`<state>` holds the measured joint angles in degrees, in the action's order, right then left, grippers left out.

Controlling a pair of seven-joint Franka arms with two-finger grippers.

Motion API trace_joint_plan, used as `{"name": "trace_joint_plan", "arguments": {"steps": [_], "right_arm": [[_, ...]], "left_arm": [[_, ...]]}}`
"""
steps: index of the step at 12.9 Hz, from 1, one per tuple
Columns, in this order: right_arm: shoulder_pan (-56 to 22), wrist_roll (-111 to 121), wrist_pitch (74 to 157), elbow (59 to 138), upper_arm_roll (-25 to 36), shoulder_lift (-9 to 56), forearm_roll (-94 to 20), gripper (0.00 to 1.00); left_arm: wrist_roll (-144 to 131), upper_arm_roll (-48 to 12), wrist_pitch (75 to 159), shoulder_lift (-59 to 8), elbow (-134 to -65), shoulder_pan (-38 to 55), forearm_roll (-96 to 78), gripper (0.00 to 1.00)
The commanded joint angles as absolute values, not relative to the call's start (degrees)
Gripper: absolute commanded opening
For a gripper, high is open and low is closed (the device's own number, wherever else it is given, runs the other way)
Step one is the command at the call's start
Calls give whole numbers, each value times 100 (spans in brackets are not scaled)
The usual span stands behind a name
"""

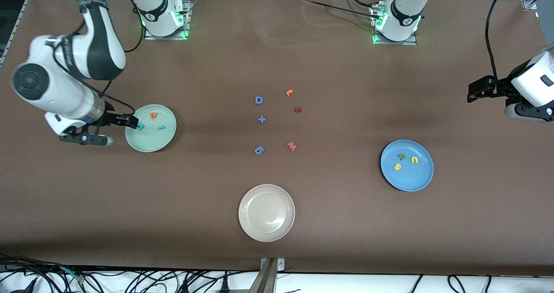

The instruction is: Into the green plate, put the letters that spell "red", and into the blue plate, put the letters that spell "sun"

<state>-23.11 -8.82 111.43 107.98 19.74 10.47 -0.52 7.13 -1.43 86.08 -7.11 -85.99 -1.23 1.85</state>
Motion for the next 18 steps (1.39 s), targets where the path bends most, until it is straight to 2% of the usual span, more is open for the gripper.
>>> {"name": "trace_joint_plan", "arguments": {"steps": [1,2,10,14,18], "right_arm": [[-2285,-791,10024,9760,2048,1037,-193,95],[-2294,-782,9837,9547,2100,1037,-193,98],[-2145,-738,9448,8605,2110,888,-606,100],[-1741,-721,9817,8473,1461,782,-589,100],[-1723,-808,11045,8402,1309,983,-624,100]], "left_arm": [[694,-105,8604,-765,-8473,-97,9,100],[694,-105,8604,-756,-8473,-97,9,100],[703,-105,8684,-756,-8350,-97,0,100],[703,-105,8692,-756,-8341,-97,0,100],[703,-105,8736,-765,-8262,-97,0,100]]}}
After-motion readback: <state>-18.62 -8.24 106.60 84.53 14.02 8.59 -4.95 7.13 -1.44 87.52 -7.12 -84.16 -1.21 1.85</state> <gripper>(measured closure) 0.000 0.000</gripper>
